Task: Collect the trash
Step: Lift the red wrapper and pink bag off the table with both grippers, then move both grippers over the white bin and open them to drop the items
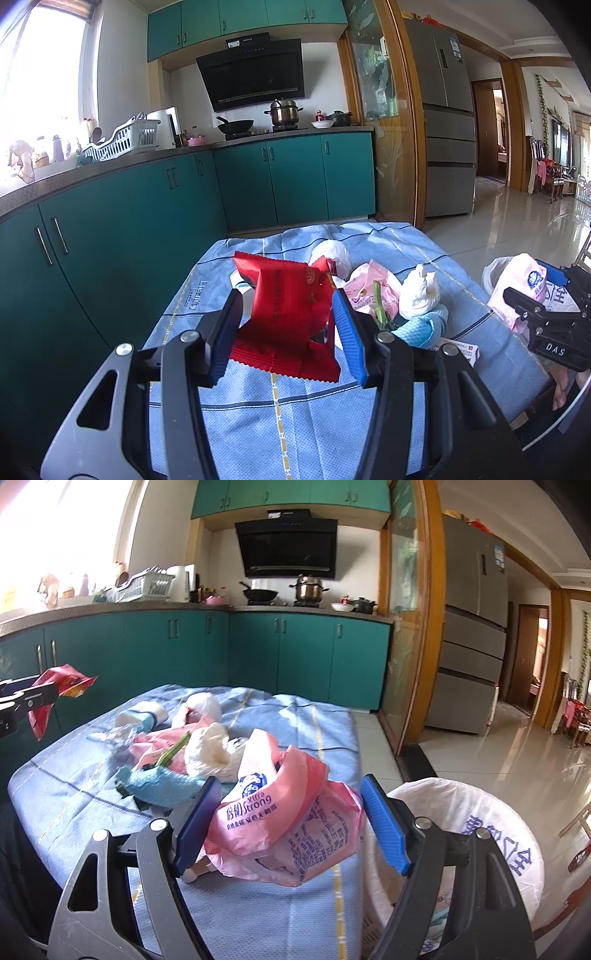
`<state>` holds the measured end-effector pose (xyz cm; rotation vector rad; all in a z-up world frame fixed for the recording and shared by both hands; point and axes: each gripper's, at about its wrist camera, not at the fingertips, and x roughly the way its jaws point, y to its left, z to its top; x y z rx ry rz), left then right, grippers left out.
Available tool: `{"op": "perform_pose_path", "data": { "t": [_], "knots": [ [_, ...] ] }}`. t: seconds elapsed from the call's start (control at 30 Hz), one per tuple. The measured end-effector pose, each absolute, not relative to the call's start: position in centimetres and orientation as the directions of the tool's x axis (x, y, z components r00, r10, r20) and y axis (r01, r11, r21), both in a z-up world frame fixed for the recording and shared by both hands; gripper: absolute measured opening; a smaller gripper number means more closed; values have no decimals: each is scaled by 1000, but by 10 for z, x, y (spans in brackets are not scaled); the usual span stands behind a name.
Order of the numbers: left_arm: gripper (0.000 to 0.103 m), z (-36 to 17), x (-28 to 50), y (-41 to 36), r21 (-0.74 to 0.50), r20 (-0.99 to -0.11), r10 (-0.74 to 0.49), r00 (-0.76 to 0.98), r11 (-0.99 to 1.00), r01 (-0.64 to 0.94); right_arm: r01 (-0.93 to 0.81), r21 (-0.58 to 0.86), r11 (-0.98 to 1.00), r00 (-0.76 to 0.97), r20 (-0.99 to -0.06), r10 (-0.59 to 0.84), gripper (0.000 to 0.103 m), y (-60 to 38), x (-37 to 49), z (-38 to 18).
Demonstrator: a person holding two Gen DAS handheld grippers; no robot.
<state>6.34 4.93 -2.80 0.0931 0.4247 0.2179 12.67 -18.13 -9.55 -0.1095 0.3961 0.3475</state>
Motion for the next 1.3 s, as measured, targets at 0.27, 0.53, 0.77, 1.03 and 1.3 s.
{"op": "perform_pose_path", "data": {
  "t": [0.27,0.53,0.77,1.03,1.3],
  "knots": [
    [51,-20,74,26,116,-389,163,907,985,-127,-229,-2,973,916,-339,214,76,-224,127,-83],
    [51,-26,117,-30,70,-424,-18,905,996,52,17,91,996,946,-325,14,76,-309,122,-75],
    [51,-30,159,-111,31,-458,-218,862,965,260,191,127,973,892,-436,-118,76,-365,134,-95],
    [55,-62,205,-191,-66,-553,-394,734,899,433,192,145,971,881,-461,-105,76,-367,139,-103],
    [78,-68,210,-191,-20,-555,-357,752,909,417,173,124,977,877,-470,-96,77,-360,142,-104]
  ]
}}
